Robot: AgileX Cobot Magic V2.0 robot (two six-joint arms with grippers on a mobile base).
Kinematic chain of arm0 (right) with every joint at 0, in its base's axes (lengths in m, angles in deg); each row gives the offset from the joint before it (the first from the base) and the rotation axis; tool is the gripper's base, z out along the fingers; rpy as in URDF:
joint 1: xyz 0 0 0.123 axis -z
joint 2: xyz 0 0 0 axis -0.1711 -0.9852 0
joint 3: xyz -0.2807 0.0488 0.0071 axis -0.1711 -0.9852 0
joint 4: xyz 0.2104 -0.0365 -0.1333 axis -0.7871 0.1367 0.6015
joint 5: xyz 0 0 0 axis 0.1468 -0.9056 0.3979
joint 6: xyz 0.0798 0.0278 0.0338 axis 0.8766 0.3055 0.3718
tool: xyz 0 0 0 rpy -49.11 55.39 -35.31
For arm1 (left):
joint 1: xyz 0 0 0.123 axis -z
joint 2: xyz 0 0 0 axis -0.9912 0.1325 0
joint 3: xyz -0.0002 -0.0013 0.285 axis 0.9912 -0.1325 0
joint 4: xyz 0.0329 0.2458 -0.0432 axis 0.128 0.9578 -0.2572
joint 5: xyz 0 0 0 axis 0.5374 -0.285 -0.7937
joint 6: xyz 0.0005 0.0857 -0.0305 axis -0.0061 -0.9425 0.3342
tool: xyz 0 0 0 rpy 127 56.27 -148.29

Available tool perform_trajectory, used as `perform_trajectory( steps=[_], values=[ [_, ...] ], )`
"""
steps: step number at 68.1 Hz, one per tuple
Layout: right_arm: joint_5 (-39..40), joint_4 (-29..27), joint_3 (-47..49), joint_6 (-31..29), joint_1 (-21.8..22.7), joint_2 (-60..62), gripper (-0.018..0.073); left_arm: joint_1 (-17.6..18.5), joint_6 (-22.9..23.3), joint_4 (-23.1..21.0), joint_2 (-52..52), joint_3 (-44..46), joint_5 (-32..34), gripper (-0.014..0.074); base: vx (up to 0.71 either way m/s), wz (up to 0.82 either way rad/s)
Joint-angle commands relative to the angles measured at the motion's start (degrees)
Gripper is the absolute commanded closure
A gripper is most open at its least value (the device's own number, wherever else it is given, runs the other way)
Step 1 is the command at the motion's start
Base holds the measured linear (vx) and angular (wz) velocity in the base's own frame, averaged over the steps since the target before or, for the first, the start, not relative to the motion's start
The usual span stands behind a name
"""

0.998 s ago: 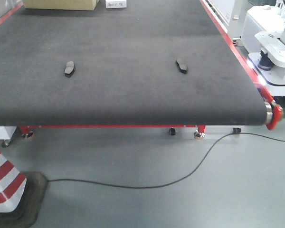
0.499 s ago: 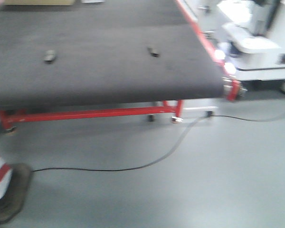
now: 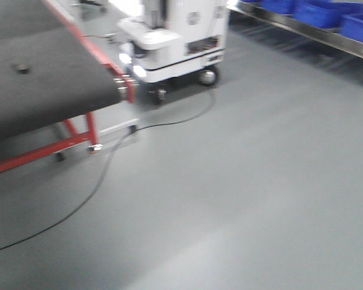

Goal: Move and align brake pads A on conveyor
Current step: 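Drive along the yellow floor line toward the steel table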

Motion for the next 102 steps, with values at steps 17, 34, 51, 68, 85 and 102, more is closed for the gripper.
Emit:
perform_trajectory(
  steps=[17, 34, 51, 68, 85, 102],
  values=[
    [4.0, 0.5, 1.5, -0.4, 0.2, -0.5, 0.0127, 0.1, 0.1, -0.4, 0.5, 1.4, 3.7, 0.0114, -0.15, -0.86],
    [4.0, 0.5, 1.5, -0.4, 0.2, -0.5, 0.0127, 0.1, 0.1, -0.4, 0.5, 1.4, 3.7, 0.0114, -0.11, -0.84],
    [4.0, 0.5, 1.5, -0.4, 0.2, -0.5, 0.0127, 0.1, 0.1, -0.4, 0.5, 1.4, 3.7, 0.0114, -0.09, -0.85],
    [4.0, 0.5, 1.5, -0.4, 0.2, -0.5, 0.0127, 0.1, 0.1, -0.4, 0.5, 1.4, 3.7, 0.0114, -0.05, -0.83],
    [4.0, 0.5, 1.5, -0.4, 0.2, -0.5, 0.0127, 0.1, 0.1, -0.4, 0.5, 1.4, 3.7, 0.0114, -0.01, -0.6],
    [4.0, 0.5, 1.5, -0.4, 0.2, -0.5, 0.0127, 0.1, 0.1, -0.4, 0.5, 1.4, 3.7, 0.0114, 0.05, -0.23]
  ],
)
